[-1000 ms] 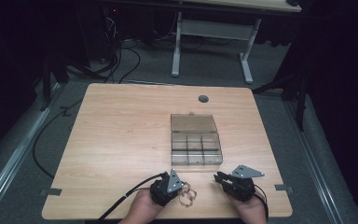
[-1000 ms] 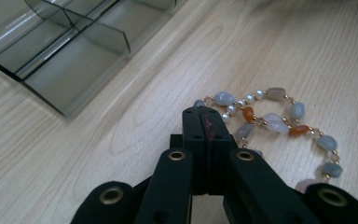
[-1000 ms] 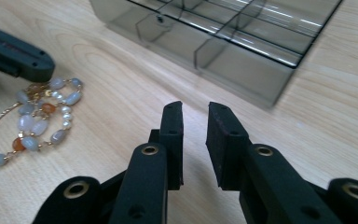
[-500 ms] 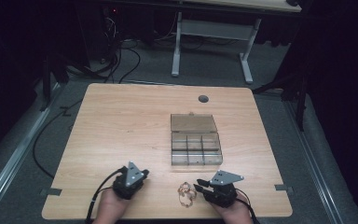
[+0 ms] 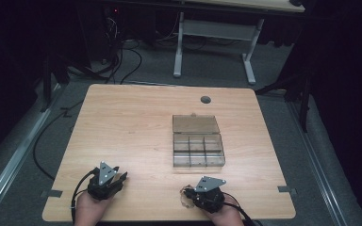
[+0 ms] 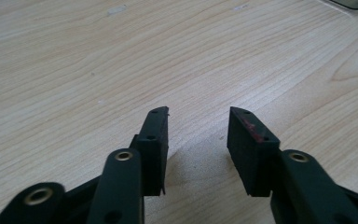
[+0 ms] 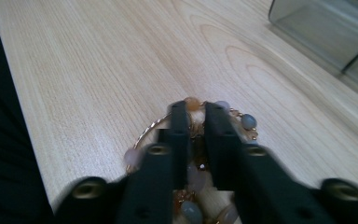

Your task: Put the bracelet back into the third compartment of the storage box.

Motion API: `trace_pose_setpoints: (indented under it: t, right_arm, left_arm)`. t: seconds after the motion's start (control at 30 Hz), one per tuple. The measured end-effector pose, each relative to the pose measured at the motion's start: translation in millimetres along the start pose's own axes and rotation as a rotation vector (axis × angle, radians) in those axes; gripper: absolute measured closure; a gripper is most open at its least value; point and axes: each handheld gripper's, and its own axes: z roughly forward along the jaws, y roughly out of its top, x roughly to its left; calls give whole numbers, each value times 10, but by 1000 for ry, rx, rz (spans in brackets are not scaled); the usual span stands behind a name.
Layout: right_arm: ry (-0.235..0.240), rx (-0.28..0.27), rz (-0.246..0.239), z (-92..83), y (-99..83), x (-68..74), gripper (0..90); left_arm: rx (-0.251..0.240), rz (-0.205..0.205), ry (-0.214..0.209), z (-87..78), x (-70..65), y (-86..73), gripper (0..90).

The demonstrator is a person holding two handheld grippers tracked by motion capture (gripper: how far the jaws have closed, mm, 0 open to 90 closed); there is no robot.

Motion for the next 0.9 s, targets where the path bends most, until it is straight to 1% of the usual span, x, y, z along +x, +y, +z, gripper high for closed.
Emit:
trace_pose_setpoints:
  t: [0.03, 0.1, 0.13, 0.17, 0.23, 0.27, 0.3, 0.37, 0.4, 0.5, 0.53, 0.57, 0.63, 0.67, 0.8, 0.83, 0.9]
  right_arm:
    - [-14, 0, 0, -20, -15, -24, 855]
    - [-28, 6, 18, -74, -58, -92, 855]
    - [-28, 6, 18, -74, -58, -92, 855]
    - [-54, 9, 44, -143, -112, -177, 854]
    - [-70, 6, 63, -195, -160, -250, 854]
    - [-70, 6, 63, -195, -160, -250, 854]
    - [-85, 4, 95, -259, -220, -343, 854]
    - [-101, 0, 109, -305, -264, -413, 853]
    - [-114, 3, 125, -334, -289, -448, 853]
    - [-135, -11, 155, -415, -374, -572, 852]
    - [-135, -11, 155, -415, -374, -572, 852]
    - [-158, -10, 185, -481, -430, -649, 851]
    - [-164, -14, 189, -499, -449, -675, 851]
    - [-181, -10, 204, -560, -500, -739, 851]
    - [-201, -17, 244, -640, -577, -835, 850]
    - [-201, -17, 244, -640, -577, -835, 850]
    - [-205, -22, 259, -677, -616, -883, 850]
  left_arm:
    - [-4, -1, -5, -5, 0, -5, 566]
    - [1, -4, -8, -4, 1, -6, 531]
    - [1, -2, -9, -5, 1, -7, 531]
    - [6, 13, -11, -4, -12, -5, 503]
    - [18, 27, -13, 10, -28, 0, 490]
    - [18, 27, -13, 10, -28, 0, 485]
    - [28, 40, -10, 16, -39, 4, 482]
    - [29, 41, -13, 17, -42, 4, 475]
    - [28, 40, -14, 15, -41, 3, 472]
    - [23, 29, -21, 13, -28, 1, 467]
    - [23, 29, -21, 13, -28, 1, 467]
    - [17, 21, -27, 9, -24, -1, 465]
    - [14, 20, -29, 7, -22, -2, 463]
    - [13, 18, -32, 7, -19, -3, 464]
    - [16, 25, -37, 3, -18, -3, 464]
    - [16, 25, -37, 3, -18, -3, 465]
    - [16, 24, -39, 3, -17, -3, 465]
